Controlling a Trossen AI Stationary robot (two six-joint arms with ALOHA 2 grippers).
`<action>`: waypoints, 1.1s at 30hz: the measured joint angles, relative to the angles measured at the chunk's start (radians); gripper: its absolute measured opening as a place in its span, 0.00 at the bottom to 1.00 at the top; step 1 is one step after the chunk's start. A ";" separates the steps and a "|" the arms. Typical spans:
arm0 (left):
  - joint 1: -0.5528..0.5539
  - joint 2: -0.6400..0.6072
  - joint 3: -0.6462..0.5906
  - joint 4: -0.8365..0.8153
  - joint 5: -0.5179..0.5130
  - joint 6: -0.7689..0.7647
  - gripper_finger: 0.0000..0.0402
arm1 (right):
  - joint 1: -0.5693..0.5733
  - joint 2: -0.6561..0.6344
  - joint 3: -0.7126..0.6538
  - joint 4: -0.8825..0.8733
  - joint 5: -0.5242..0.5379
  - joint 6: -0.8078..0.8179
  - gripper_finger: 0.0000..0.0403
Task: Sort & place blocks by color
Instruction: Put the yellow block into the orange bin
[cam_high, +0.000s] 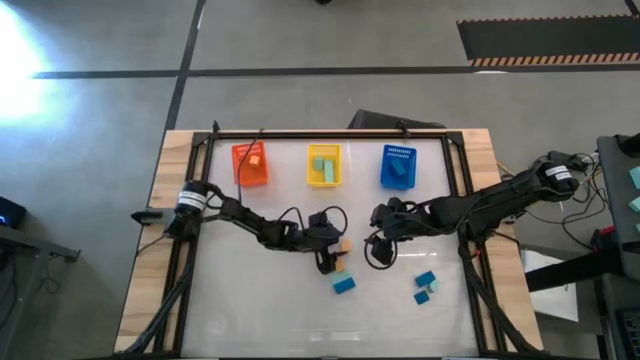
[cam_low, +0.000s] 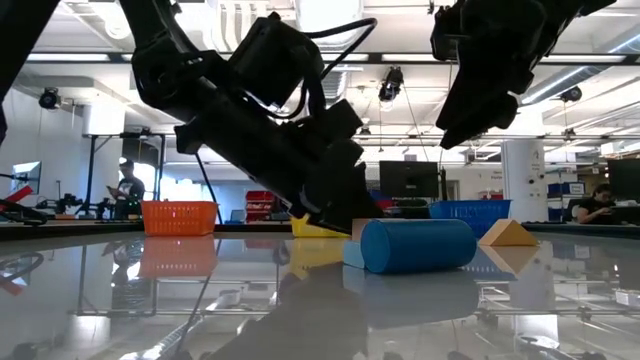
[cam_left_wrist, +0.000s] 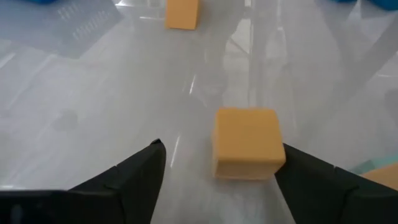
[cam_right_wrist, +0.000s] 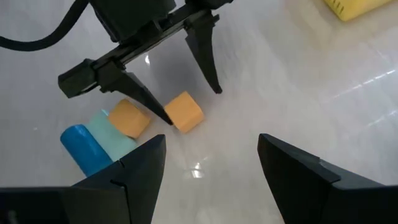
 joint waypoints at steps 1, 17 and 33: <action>0.001 0.000 0.000 -0.005 -0.002 0.000 0.65 | 0.000 0.000 0.000 0.000 0.002 0.000 0.61; 0.001 -0.006 0.001 -0.005 -0.033 0.079 0.29 | 0.000 0.000 0.000 0.000 0.103 -0.001 0.61; 0.011 -0.243 -0.055 -0.290 -0.147 0.137 0.32 | 0.001 0.000 0.000 -0.015 0.078 0.000 0.60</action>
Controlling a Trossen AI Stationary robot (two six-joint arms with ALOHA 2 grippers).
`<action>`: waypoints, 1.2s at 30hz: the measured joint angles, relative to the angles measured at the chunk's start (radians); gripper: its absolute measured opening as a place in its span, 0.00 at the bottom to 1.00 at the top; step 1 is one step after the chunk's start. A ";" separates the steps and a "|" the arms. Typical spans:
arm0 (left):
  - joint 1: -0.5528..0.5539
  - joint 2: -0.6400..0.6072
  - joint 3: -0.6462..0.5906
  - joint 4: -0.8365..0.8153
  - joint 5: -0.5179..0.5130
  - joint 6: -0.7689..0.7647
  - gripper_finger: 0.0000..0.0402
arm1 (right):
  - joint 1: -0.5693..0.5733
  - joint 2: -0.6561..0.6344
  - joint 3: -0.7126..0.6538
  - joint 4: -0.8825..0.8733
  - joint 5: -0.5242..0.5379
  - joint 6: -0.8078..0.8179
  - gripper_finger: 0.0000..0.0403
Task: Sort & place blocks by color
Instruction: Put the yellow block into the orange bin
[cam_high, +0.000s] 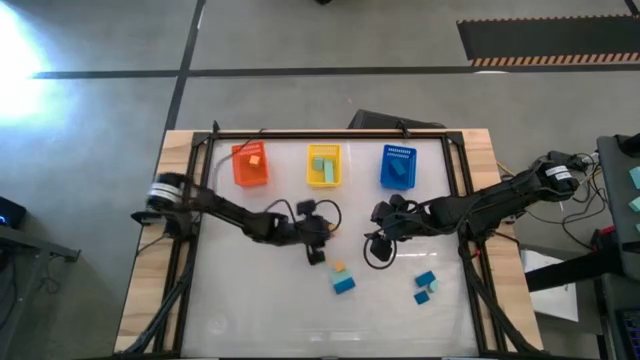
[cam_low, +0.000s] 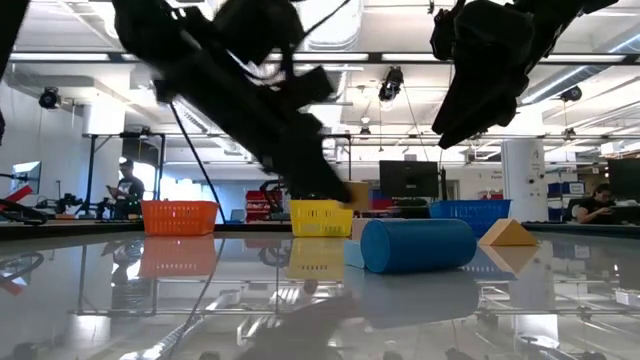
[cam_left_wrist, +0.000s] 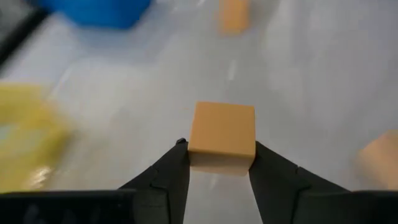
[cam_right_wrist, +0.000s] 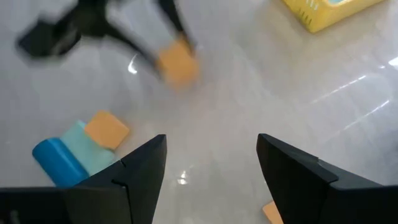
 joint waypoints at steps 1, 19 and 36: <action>0.004 -0.044 0.000 -0.084 -0.028 -0.003 0.32 | 0.000 0.000 0.000 0.000 -0.001 0.000 0.60; 0.545 -0.525 -0.002 -1.015 -0.150 -0.003 0.32 | 0.000 -0.001 0.000 -0.007 0.078 -0.019 0.60; 0.815 -0.333 -0.002 -1.017 -0.057 0.177 0.32 | 0.000 -0.002 0.000 -0.007 0.078 -0.020 0.60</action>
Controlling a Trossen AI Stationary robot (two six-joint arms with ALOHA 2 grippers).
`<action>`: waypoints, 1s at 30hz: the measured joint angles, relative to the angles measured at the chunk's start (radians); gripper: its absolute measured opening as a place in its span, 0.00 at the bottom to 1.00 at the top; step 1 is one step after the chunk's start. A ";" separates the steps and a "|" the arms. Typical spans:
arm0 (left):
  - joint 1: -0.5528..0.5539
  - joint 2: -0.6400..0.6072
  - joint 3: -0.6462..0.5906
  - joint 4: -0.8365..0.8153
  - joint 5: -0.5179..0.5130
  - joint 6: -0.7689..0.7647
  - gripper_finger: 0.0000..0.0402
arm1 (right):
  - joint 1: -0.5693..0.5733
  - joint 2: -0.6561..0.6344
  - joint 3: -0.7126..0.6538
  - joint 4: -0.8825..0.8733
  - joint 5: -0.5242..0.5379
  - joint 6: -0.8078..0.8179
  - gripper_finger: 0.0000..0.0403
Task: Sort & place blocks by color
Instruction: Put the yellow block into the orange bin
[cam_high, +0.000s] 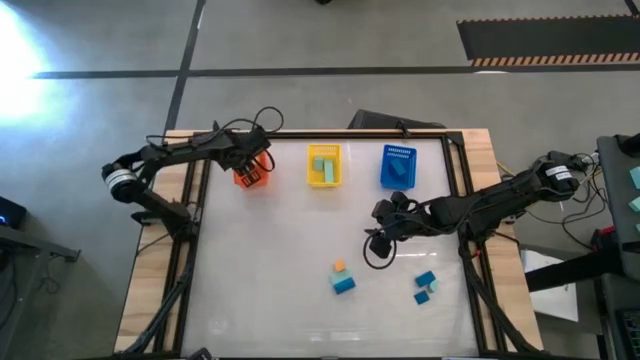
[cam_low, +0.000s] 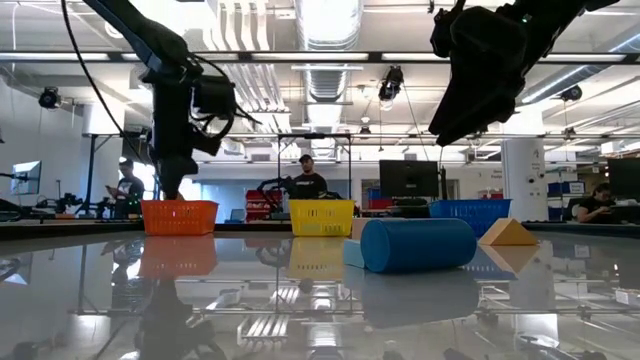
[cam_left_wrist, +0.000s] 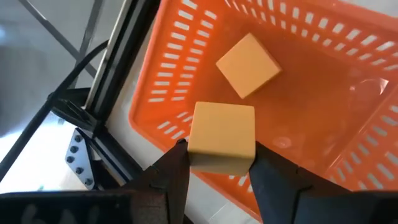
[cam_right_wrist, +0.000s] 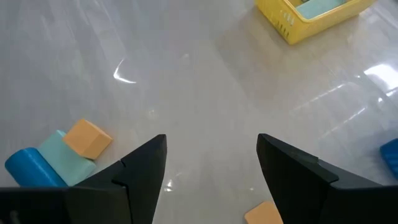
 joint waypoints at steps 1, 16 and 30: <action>0.000 0.005 0.000 0.000 0.000 0.000 0.32 | 0.000 0.000 0.000 0.000 0.000 0.000 0.60; 0.000 0.016 0.000 0.003 -0.003 0.000 0.32 | 0.000 0.000 0.000 0.000 0.000 -0.001 0.60; -0.002 0.015 0.000 0.008 -0.003 -0.005 0.49 | 0.053 0.000 0.000 0.000 -0.001 0.018 0.60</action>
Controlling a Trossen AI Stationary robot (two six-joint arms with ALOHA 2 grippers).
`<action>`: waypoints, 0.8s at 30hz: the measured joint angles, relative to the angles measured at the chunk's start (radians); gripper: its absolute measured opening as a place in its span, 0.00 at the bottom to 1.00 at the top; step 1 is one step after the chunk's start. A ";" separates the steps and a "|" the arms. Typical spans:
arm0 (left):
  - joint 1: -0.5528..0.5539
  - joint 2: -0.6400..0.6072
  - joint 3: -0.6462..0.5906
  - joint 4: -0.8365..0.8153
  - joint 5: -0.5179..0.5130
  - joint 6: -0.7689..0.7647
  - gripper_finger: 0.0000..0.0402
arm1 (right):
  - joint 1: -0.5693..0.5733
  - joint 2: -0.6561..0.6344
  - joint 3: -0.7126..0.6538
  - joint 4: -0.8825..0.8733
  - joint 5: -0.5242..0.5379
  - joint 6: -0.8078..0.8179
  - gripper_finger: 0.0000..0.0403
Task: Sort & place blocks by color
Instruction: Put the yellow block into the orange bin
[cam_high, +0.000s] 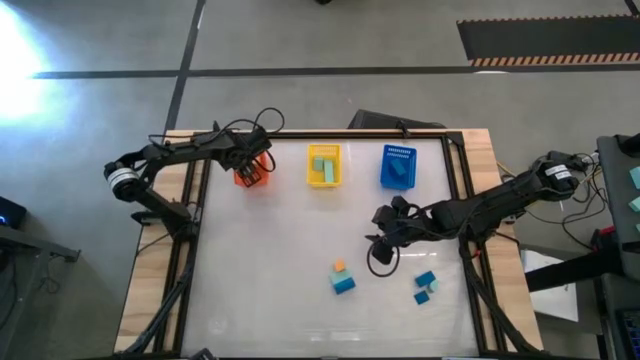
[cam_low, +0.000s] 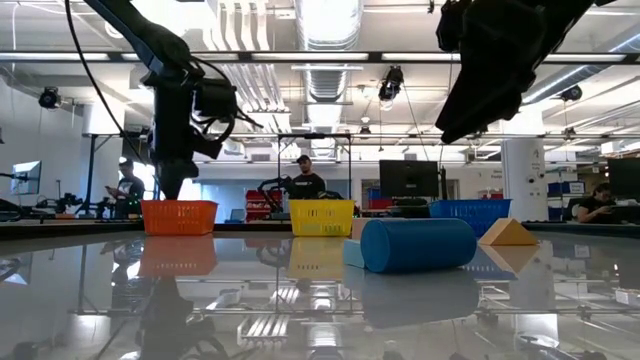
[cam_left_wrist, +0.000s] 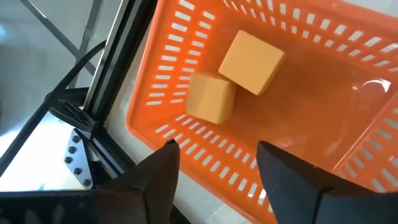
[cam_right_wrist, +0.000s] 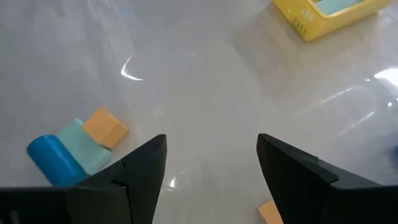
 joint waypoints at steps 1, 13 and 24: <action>-0.001 -0.001 0.000 0.000 0.000 -0.003 0.49 | 0.006 0.000 0.000 0.000 0.000 0.006 0.60; -0.129 -0.119 0.000 0.002 0.003 -0.092 0.50 | 0.069 0.035 0.000 0.080 -0.001 -0.069 0.60; -0.488 -0.289 -0.040 0.227 -0.002 -0.364 0.50 | 0.078 0.177 0.048 0.157 -0.009 -0.216 0.60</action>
